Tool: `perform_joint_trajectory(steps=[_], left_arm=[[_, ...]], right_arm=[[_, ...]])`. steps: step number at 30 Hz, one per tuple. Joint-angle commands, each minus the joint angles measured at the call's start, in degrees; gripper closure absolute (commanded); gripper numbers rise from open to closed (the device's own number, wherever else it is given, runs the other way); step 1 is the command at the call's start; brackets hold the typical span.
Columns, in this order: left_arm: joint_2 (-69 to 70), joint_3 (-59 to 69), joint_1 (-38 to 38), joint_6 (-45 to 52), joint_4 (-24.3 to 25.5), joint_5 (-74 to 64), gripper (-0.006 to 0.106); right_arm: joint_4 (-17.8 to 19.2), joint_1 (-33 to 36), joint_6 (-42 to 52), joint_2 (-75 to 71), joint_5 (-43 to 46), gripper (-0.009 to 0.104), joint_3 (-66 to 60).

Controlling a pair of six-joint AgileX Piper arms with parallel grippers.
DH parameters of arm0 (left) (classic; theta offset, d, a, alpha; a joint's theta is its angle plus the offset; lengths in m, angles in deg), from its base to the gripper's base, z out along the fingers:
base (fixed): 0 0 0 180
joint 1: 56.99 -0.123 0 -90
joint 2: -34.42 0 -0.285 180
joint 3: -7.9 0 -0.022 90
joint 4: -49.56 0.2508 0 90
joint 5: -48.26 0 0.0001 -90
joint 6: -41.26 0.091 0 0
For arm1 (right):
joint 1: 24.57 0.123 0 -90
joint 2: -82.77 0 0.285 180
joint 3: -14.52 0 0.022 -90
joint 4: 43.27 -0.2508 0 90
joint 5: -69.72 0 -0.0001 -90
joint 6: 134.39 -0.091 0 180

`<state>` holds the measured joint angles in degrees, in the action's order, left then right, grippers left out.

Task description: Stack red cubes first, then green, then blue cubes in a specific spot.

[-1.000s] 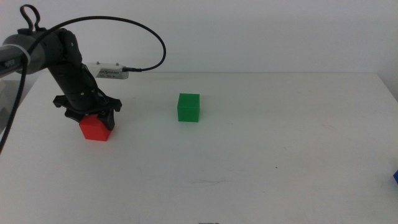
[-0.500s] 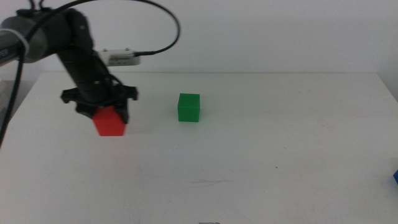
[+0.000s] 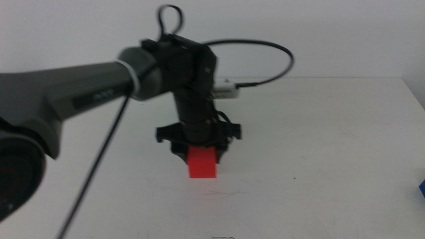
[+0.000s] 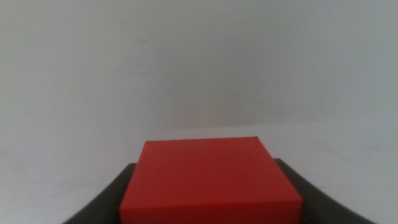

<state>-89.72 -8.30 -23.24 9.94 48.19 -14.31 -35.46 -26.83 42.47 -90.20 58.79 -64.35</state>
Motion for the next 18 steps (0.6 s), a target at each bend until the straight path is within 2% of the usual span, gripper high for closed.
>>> perform_joint_trajectory(steps=[1, 18], left_arm=[[3.1, -1.3, 2.3, -1.8, 0.6, 2.7, 0.083], [-3.8, -5.9, 3.8, -4.3, -2.5, 3.2, 0.083]], right_arm=[[0.8, -0.3, 0.5, -1.1, 4.1, 0.004, 1.1], [0.8, -0.3, 0.5, -1.1, 4.1, 0.004, 1.1]])
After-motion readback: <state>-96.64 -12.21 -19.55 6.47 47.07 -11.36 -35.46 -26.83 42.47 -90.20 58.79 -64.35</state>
